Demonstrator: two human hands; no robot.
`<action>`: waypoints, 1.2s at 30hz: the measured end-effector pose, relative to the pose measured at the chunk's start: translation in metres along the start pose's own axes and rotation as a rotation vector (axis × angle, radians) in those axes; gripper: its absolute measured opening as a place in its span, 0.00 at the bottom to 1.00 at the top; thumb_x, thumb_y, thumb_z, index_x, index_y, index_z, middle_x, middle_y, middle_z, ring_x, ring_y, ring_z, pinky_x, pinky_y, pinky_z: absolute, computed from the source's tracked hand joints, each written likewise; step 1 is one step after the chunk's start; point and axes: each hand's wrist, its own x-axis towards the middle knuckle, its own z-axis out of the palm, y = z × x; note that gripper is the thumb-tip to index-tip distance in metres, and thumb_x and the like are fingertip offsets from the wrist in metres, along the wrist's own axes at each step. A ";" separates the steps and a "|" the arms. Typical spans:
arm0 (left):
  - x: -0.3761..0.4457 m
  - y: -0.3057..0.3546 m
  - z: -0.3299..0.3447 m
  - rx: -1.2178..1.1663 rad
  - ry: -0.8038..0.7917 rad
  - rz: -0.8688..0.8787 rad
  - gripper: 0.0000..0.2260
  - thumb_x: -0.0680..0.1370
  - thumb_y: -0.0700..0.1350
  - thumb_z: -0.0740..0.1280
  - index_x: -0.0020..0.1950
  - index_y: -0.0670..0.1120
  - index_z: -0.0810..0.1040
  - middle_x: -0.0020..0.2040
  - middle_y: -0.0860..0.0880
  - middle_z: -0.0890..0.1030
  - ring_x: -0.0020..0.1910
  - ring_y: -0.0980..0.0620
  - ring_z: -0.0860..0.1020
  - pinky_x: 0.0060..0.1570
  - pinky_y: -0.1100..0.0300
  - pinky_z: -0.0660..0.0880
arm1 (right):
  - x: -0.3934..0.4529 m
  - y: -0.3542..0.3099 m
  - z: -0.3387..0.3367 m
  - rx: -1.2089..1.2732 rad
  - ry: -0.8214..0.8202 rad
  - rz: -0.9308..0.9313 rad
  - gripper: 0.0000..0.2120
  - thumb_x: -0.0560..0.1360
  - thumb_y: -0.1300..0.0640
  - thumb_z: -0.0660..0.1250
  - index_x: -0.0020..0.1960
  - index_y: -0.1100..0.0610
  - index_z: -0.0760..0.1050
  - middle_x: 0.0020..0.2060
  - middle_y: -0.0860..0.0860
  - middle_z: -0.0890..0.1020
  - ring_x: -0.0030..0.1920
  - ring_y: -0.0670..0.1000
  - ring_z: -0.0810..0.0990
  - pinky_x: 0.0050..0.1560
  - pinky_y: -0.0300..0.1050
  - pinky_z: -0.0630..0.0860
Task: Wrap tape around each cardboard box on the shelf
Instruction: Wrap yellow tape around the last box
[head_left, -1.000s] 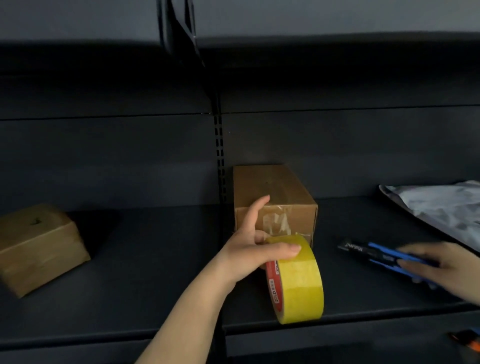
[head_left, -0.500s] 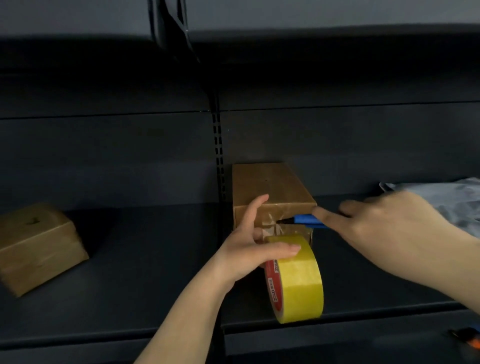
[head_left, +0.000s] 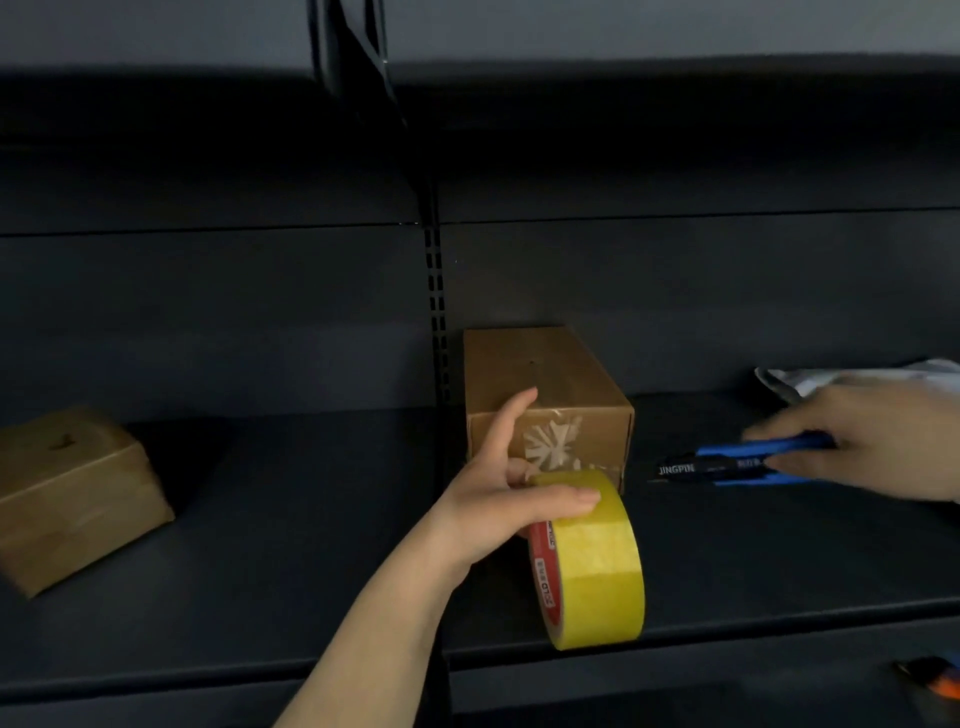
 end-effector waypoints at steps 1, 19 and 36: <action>0.000 0.000 0.000 0.004 -0.005 -0.001 0.44 0.56 0.55 0.75 0.66 0.72 0.56 0.45 0.46 0.79 0.44 0.51 0.81 0.43 0.59 0.75 | -0.017 -0.015 0.047 0.083 -0.063 -0.007 0.14 0.71 0.50 0.69 0.48 0.29 0.74 0.34 0.27 0.78 0.38 0.29 0.77 0.38 0.24 0.69; -0.004 0.004 -0.002 0.048 -0.016 -0.027 0.45 0.60 0.52 0.75 0.69 0.70 0.53 0.50 0.50 0.81 0.48 0.58 0.80 0.40 0.72 0.74 | 0.053 -0.145 0.085 -0.103 0.149 -0.251 0.37 0.70 0.33 0.54 0.74 0.49 0.57 0.73 0.48 0.61 0.73 0.47 0.58 0.72 0.44 0.53; -0.055 0.006 -0.021 0.018 0.132 -0.041 0.40 0.52 0.57 0.72 0.64 0.56 0.69 0.41 0.55 0.84 0.44 0.59 0.82 0.46 0.64 0.73 | 0.051 -0.145 0.089 -0.195 0.225 -0.185 0.42 0.64 0.29 0.62 0.73 0.45 0.58 0.72 0.45 0.64 0.71 0.46 0.63 0.66 0.45 0.64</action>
